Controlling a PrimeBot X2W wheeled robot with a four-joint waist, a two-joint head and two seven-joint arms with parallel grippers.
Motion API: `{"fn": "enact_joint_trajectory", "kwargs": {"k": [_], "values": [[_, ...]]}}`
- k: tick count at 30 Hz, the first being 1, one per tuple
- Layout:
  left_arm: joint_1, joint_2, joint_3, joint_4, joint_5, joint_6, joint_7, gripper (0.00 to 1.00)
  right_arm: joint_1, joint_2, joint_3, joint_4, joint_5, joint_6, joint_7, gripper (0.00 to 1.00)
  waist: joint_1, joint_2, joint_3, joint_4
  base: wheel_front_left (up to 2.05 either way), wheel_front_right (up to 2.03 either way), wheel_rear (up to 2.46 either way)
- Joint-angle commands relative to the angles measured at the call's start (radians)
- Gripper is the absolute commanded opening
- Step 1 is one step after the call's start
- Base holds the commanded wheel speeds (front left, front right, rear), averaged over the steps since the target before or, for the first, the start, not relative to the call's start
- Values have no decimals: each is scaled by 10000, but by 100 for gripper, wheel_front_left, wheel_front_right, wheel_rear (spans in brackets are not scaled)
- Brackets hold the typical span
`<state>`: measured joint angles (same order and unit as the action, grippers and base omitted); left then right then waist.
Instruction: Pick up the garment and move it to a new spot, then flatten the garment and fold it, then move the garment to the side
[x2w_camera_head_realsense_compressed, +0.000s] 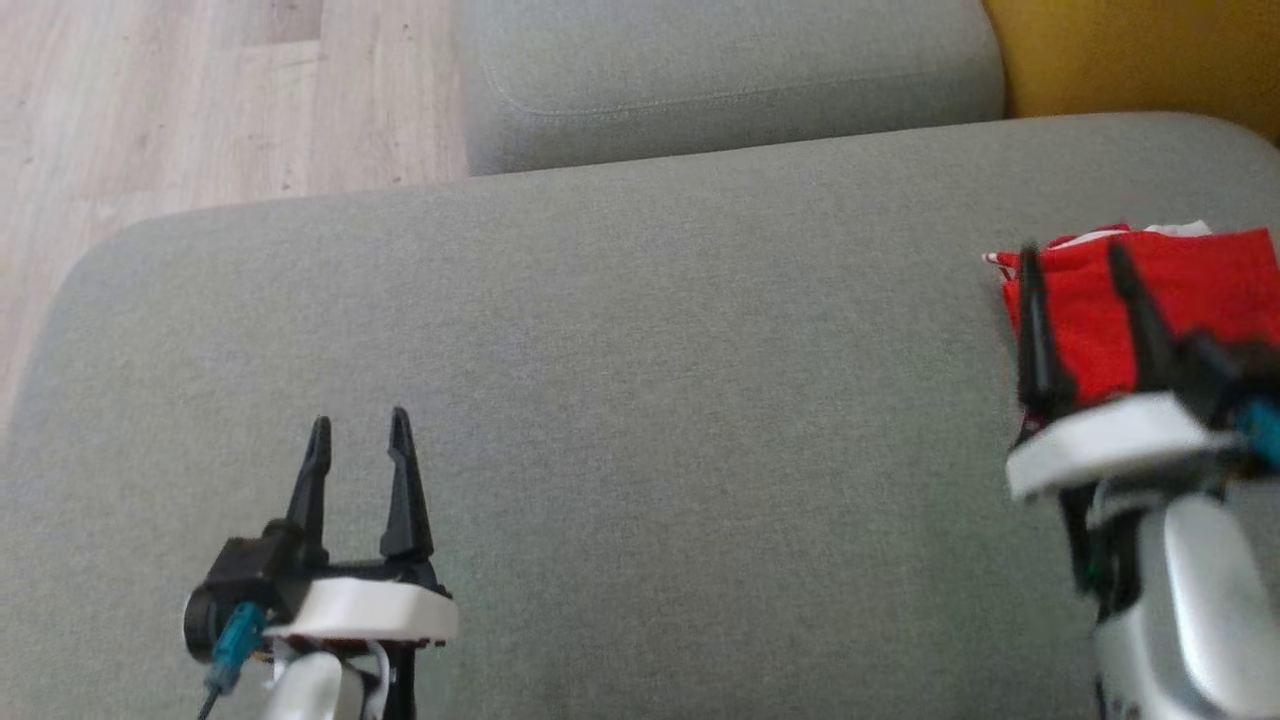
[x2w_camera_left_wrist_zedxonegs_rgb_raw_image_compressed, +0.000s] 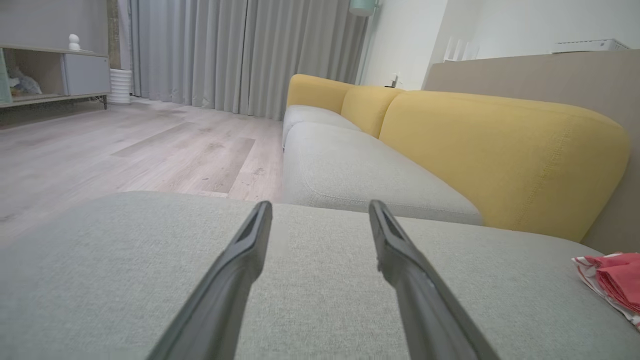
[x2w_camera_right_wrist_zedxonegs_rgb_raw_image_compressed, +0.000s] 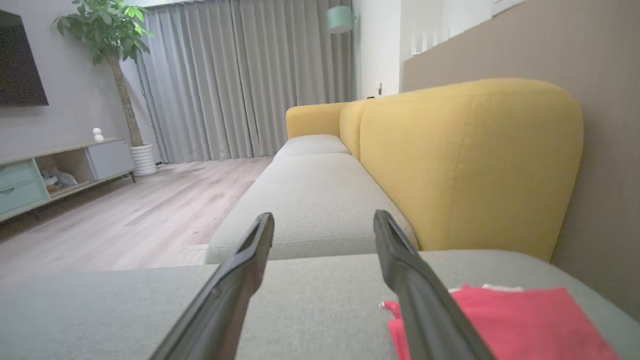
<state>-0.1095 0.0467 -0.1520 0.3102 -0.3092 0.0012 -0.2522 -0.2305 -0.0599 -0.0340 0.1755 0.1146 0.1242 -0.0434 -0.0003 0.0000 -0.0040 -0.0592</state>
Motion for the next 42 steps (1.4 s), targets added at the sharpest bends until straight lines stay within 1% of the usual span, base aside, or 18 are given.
{"fn": "enact_joint_trajectory", "kwargs": {"k": [1,5,6,12,22,26,34,42], "values": [[-239,36,230,-381,-19,84,-95,100,-140,87,414,-314,213,65,-281,100,3,0,-36,67,0,0,0],[-51,36,80,-428,-114,145,-95,100,729,93,839,165,903,65,-1155,100,3,0,-67,182,0,0,0],[-16,36,48,-419,-138,151,-95,100,888,93,934,337,913,65,-1316,100,3,0,-80,206,0,0,0],[110,36,-16,-390,-145,149,-95,100,1184,95,1381,979,1188,65,-1810,100,3,0,-97,206,0,0,0],[177,36,59,-599,-428,174,-95,100,1001,96,1468,1287,1170,65,-1994,100,3,0,-121,137,0,0,0],[204,36,88,-761,-693,-3,-95,100,987,96,1499,1314,1169,65,-2009,100,3,0,-124,111,0,0,0],[271,36,248,-1031,-906,-104,-95,100,1007,96,1562,1307,1290,65,-2012,100,3,0,-96,92,0,0,0],[338,36,305,-939,-1146,-110,-95,100,985,96,1633,1304,1352,65,-2002,100,3,0,-56,64,0,0,0]]}}
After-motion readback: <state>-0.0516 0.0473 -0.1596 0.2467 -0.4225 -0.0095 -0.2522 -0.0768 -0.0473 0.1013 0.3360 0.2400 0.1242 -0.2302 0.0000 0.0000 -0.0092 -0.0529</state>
